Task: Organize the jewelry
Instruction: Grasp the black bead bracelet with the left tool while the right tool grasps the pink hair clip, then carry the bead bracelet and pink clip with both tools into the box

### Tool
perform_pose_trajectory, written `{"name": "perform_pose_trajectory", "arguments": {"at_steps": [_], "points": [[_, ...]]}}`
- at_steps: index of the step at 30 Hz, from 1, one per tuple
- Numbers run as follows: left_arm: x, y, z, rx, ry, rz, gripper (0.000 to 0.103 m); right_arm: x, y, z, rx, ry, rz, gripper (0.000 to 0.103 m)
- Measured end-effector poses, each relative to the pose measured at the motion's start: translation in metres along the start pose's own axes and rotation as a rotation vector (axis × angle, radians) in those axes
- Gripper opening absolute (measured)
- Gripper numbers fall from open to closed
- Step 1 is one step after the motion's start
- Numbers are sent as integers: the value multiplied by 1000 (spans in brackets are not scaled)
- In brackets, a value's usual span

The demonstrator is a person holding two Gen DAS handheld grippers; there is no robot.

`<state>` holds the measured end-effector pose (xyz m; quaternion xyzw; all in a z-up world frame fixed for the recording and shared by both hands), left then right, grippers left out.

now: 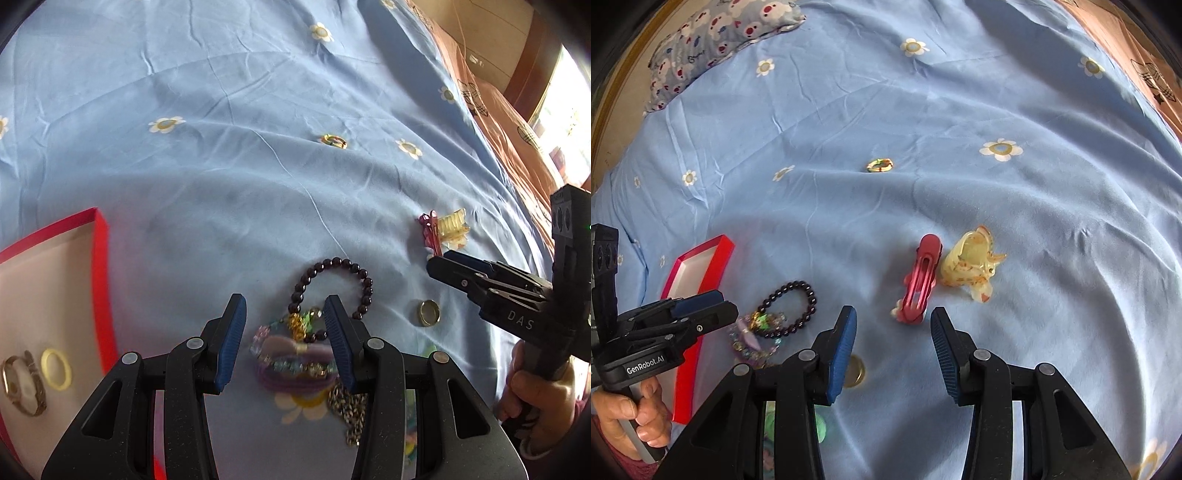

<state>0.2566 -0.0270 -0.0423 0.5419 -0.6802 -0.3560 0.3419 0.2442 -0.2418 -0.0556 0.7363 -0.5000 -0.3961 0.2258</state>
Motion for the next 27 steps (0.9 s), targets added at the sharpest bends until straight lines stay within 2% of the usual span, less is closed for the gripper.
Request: {"name": "perform_pose_trajectory", "arguments": {"at_steps": [6,10,11,12,13,14,19,27], "points": [[7,-28,-9,-55,-39,7,42,2,-13,-8,2,5,13,43],[15,-34,-9,-53,-78,-12,38,1,-19,-12,8,22,27,41],[15,-34,-9,-50,-83,-11,30,-1,-20,-13,11,32,39,39],[16,-34,-9,-50,-88,-6,18,-1,-21,-13,13,40,53,32],[16,-35,-9,-51,-92,5,13,-1,-21,-13,16,43,62,24],[16,-35,-10,-51,-95,10,8,0,-21,-13,20,40,62,23],[12,-28,-10,-31,-75,29,7,1,-17,-13,31,37,45,21],[-2,18,-9,69,3,67,7,-22,4,-10,59,67,-22,21]]}}
Point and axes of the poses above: each gripper's, at about its wrist camera, not at the fingertips, and y roughly against the way its jaws point, x to its right, z to its underside, the point moved 1 cm from there along -y, roughly the way its jaws point, and after that the axes turned 4 degrees about -z, right-handed, at the moved point
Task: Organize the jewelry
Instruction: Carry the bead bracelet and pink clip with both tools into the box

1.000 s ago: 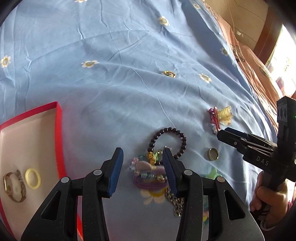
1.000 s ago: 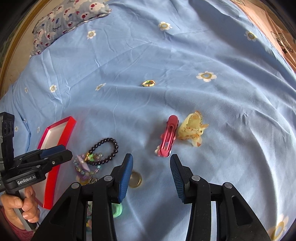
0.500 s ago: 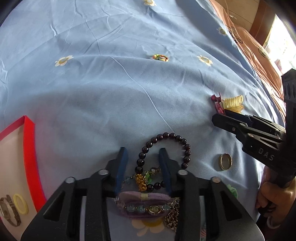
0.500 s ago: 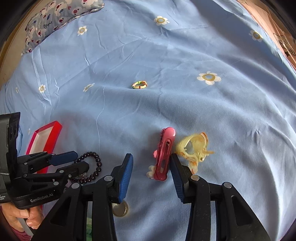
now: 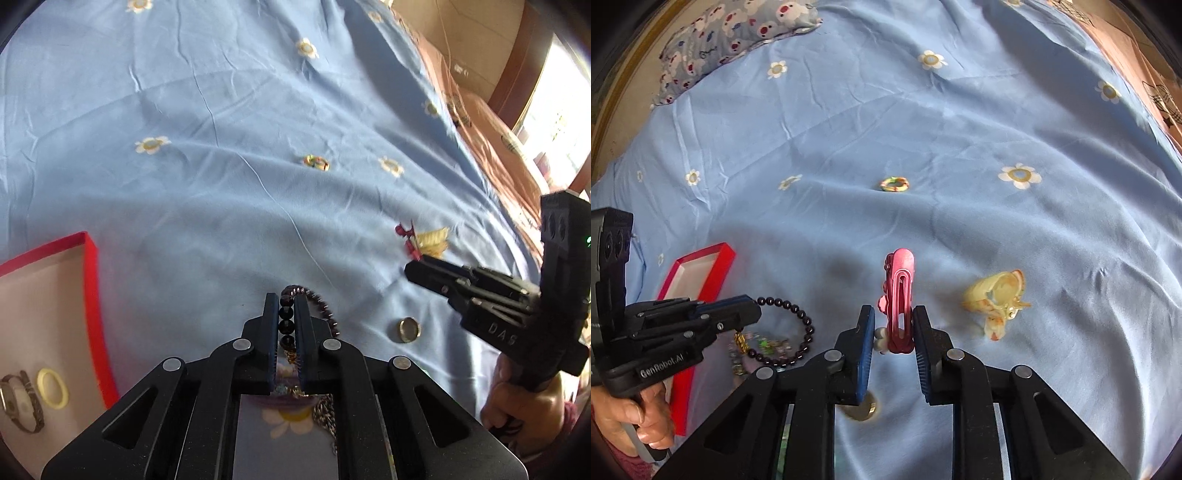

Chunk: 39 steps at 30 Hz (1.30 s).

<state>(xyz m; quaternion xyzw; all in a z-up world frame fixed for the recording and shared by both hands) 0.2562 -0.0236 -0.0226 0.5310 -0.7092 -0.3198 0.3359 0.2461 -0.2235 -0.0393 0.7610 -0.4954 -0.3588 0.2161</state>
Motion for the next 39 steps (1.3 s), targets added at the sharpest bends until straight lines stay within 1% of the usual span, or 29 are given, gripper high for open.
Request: {"name": "perform_pose_trajectory", "arguments": {"at_steps": [7,14,18,28,39], "points": [[-15,40,12,65,64,12,7,-28,14,2,12,29,-57,21],[-36,75,25,119,126,15,7,-60,19,5,12,70,-114,21],[-48,97,35,150,150,2,7,-82,20,8,5,98,-150,21],[-85,127,62,182,223,-38,7,-137,9,20,-36,172,-233,21],[-124,139,90,179,298,-87,7,-188,-9,34,-83,246,-310,21]]}}
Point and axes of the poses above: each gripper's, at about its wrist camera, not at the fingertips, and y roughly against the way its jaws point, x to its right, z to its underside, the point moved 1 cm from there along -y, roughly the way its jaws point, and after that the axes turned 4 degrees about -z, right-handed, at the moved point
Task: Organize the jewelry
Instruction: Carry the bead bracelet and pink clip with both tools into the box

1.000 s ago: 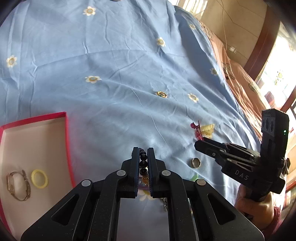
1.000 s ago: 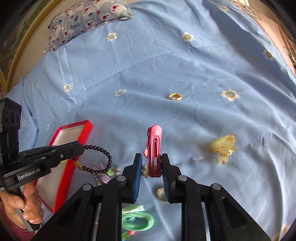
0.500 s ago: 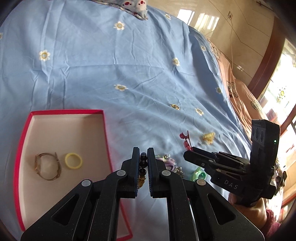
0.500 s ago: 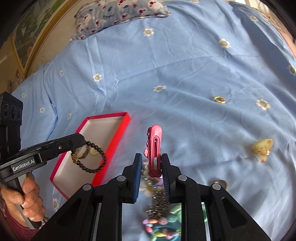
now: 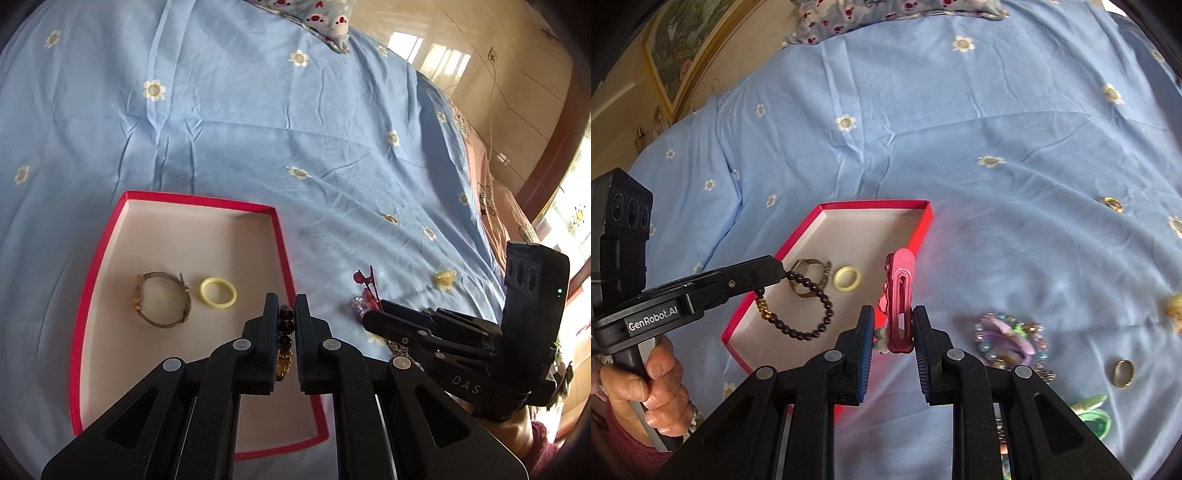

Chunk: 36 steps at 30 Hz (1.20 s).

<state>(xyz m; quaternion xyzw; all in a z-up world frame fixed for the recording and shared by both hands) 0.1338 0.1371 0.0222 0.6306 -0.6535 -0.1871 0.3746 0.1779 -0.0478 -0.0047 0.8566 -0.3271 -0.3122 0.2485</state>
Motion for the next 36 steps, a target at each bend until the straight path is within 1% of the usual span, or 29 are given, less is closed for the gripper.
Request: {"name": "perform_pose_trajectory", "arguments": {"at_steps": [11,18,22,29,36], "points": [[-38,-2,12,-19,64,-44,7,-28,-30,2,-52,46,-45,21],[-58,-12,19,-37,102,-56,7,-42,-50,2,-91,72,-55,21],[-70,-15,22,-38,119,-79,7,-47,-65,2,-119,85,-57,21],[-104,-27,29,-64,166,-138,7,-54,-94,3,-184,123,-48,21],[-126,-43,40,-98,203,-168,7,-56,-116,6,-235,167,-15,21]]}}
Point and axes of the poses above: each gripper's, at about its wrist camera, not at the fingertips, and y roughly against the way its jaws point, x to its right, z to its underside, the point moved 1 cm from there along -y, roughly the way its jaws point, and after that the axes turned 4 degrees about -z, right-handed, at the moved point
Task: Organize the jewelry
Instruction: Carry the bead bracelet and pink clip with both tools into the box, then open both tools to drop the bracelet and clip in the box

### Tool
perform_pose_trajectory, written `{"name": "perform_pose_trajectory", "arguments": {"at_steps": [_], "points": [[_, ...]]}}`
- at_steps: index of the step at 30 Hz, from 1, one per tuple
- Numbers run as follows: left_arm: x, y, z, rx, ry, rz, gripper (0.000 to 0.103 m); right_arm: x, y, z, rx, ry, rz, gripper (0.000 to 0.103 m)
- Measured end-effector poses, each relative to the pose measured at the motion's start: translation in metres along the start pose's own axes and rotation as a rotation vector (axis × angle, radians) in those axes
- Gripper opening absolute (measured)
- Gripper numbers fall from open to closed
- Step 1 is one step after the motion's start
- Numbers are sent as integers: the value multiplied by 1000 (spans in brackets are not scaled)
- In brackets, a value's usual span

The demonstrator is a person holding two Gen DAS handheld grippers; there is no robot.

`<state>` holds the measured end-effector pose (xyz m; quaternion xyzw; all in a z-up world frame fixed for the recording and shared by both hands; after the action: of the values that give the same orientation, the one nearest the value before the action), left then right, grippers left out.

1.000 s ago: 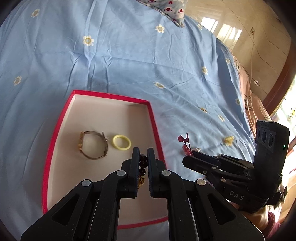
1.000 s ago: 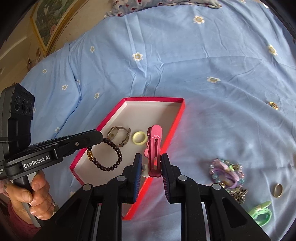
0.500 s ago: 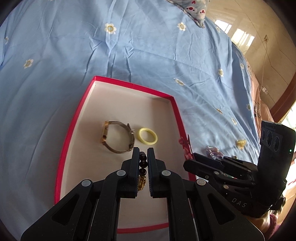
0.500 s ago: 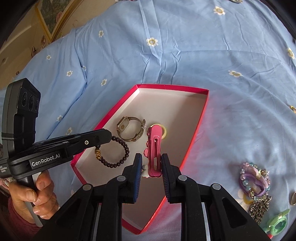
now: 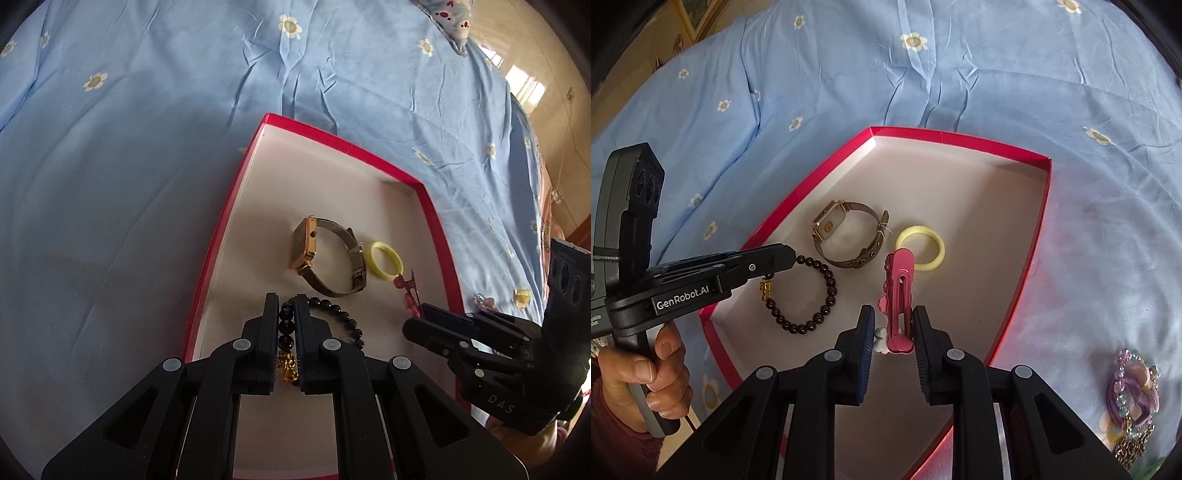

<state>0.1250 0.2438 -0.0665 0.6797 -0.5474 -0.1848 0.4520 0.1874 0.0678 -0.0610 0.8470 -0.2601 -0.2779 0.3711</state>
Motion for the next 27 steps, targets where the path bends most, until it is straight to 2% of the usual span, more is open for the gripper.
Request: {"name": "perform_pose_trajectory", "arguments": {"at_steps": [6,14,17,18,23,25,27], "points": [[7,-2,1,1,-33,-26,7,-5,-7,-2,-17,30,19,21],[11,-2,2,-9,-41,-44,8,-1,-4,-2,2,0,-5,25],[13,1,2,-8,-46,-47,12,1,2,-2,22,-20,-12,28],[13,2,2,-6,-47,-49,13,2,5,-2,33,-27,-17,32],[21,12,3,11,-53,-57,23,5,24,-2,74,-48,-24,32],[25,16,4,17,-56,-53,24,6,35,0,93,-56,-27,32],[31,21,5,20,-57,-45,30,8,42,1,107,-65,-27,32]]}}
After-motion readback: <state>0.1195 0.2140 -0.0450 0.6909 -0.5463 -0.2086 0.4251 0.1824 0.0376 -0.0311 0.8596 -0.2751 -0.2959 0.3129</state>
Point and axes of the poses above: each gripper's, at about its wrist camera, not at the fingertips, and y roughly against the way its jaws point, x to its right, z to its underside, the point moved 1 cm from there along -y, roughly the way its jaws point, and after that the axes turned 4 degrees about -z, right-handed, at the moved point
